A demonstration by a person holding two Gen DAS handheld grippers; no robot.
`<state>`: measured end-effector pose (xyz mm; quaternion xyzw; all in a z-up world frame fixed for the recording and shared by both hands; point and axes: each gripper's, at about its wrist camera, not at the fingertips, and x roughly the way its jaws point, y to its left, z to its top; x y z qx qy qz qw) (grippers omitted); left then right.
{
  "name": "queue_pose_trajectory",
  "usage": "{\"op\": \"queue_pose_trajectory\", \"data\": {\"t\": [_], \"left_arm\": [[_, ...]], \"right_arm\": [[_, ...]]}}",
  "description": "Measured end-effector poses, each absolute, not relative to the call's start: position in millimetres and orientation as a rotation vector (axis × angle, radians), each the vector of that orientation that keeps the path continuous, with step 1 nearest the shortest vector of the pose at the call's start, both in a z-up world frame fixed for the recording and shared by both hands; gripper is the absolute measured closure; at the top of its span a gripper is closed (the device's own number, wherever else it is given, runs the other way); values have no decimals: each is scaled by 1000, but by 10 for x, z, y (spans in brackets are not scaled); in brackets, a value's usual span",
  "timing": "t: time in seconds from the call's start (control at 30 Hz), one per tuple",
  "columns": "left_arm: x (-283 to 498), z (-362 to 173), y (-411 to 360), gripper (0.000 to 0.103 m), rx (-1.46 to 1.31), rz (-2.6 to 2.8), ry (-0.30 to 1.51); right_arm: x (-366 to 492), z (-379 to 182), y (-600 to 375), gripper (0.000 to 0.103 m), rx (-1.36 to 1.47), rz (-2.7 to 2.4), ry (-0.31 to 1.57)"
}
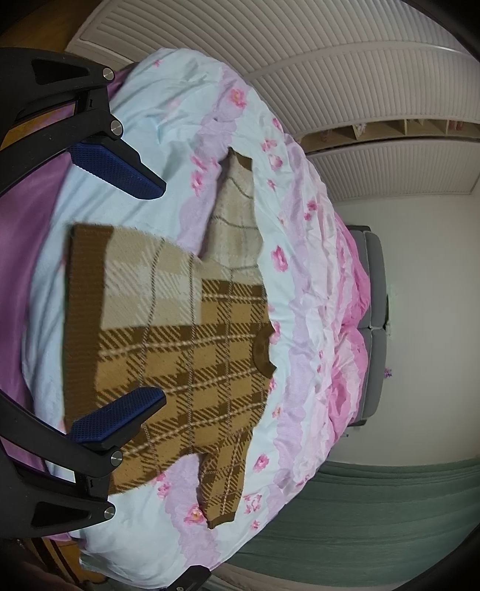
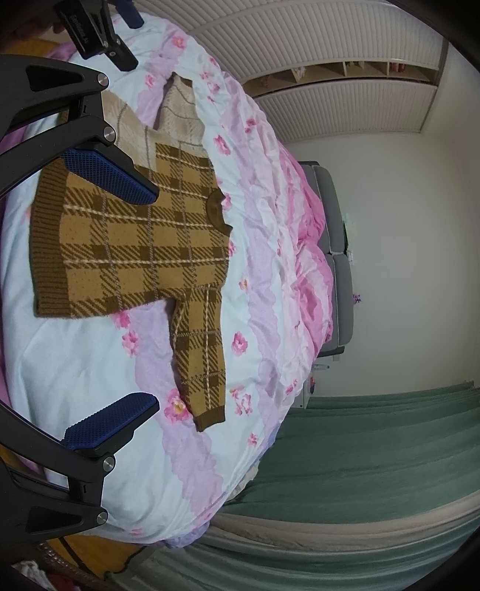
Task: Fold small clothes
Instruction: 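Grasp the brown sleeve cuff with the right gripper and lift it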
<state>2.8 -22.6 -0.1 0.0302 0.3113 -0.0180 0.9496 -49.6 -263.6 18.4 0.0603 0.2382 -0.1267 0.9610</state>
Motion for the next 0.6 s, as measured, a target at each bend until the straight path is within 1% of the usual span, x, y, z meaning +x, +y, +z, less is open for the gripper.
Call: {"op": "queue_pose_trajectory", "data": {"t": [0.13,0.4,0.6], "left_arm": [[251,50,-573,0,90,-67,612],[800,128,-1480,0,134,-180,555],[1316,8,-2146,0,142,-213,546]], "right_arm": [[-372,200,-2829,0,105,-303,468],[1,225,-3644,0,157,-418,443],[349,109,-4301,1,190,-457,437]]}}
